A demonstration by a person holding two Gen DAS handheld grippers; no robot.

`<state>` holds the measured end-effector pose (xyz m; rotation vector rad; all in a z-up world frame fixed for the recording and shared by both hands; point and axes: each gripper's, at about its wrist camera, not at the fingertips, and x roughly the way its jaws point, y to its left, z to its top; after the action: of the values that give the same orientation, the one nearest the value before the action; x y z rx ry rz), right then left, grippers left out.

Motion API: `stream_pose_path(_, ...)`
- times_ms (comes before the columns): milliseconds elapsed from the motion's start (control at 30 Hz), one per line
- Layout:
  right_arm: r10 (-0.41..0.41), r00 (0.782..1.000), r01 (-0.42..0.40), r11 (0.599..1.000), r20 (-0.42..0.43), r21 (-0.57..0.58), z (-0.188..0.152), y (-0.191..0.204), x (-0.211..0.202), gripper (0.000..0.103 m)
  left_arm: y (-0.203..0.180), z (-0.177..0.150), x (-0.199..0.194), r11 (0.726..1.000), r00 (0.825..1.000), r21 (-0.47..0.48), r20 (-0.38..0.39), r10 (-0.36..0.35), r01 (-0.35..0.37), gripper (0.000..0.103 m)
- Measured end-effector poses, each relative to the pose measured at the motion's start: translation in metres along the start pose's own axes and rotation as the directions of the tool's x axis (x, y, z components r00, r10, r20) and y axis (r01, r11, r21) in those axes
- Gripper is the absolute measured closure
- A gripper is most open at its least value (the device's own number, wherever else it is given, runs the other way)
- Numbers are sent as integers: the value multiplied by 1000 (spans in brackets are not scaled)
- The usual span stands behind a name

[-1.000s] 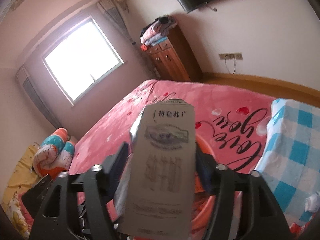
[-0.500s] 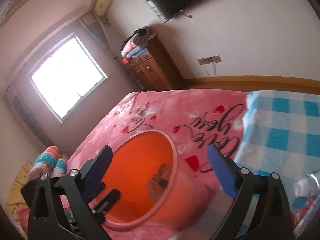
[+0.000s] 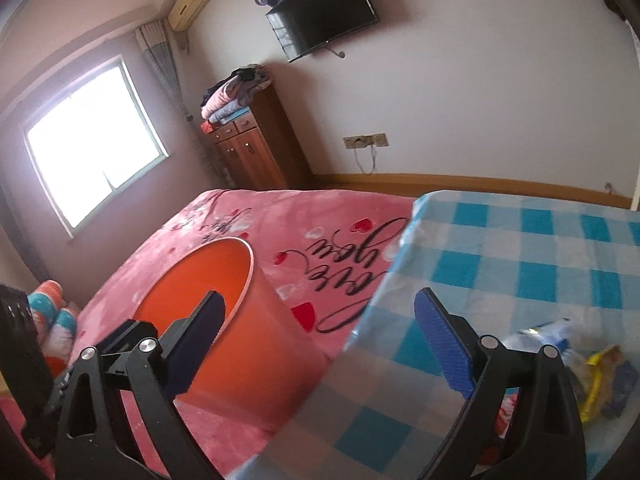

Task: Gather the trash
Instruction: 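Return both tools to the table over the remaining trash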

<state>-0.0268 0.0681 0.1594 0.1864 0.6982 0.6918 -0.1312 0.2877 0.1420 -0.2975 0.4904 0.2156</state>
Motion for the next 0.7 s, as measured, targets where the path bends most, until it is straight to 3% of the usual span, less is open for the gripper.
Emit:
stream_pose_path(267,-113,993,116,991,45,-70,-22,-11,-26,9,-19,-10,1,999,999,17,-35,-36,36,13)
stream_pose_path(700,-230,970,231,973,73,-15,-46,-55,-61,9,-57,-30,3,994,996,86,-68,-65,71,13)
